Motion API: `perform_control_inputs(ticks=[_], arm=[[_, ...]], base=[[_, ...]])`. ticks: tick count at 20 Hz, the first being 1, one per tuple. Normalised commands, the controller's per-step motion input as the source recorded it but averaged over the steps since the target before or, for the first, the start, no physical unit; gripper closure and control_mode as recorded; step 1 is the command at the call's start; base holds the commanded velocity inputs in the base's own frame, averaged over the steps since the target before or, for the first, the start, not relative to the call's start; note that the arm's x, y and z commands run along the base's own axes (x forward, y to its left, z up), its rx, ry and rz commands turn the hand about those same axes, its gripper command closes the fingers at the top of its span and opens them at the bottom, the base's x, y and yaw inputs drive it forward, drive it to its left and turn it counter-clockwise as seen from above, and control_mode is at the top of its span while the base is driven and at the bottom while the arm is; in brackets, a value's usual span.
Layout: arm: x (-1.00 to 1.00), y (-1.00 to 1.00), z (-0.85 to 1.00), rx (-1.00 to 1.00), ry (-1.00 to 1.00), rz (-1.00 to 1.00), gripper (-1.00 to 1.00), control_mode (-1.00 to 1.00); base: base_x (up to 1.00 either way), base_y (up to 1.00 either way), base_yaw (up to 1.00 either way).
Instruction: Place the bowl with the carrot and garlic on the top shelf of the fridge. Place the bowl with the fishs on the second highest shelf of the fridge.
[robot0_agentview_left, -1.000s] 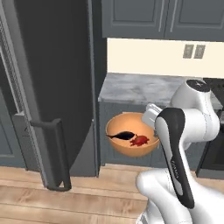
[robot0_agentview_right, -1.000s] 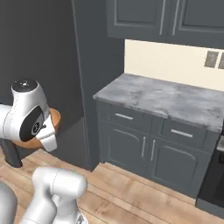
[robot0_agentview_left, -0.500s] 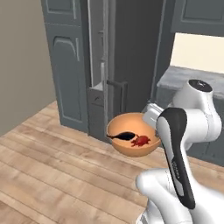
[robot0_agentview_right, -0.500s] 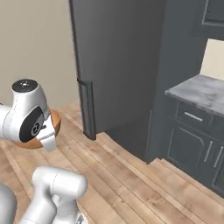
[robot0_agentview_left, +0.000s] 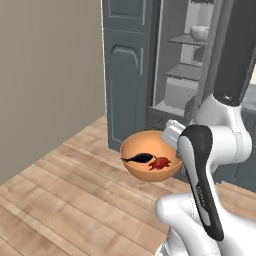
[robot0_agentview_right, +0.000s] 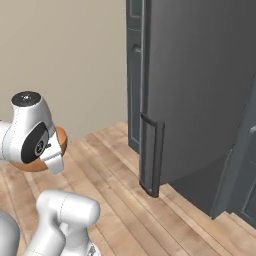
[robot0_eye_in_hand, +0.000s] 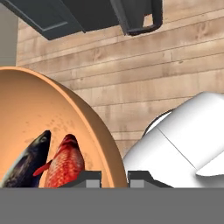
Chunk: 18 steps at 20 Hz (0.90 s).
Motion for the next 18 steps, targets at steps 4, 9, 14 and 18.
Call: perform_control_inputs(ticks=[4, 9, 14, 18], arm=[[0.0, 0.0, 0.0, 0.0, 0.0, 0.0, 1.0, 1.0], [0.0, 0.0, 0.0, 0.0, 0.0, 0.0, 1.0, 1.0], [0.0, 0.0, 0.0, 0.0, 0.0, 0.0, 1.0, 1.0], [0.0, 0.0, 0.0, 0.0, 0.0, 0.0, 1.0, 1.0]], base=[[1.0, 0.96, -0.13], [1.0, 0.82, -0.47], [1.0, 0.59, -0.64], [0.92, 0.03, -0.62]])
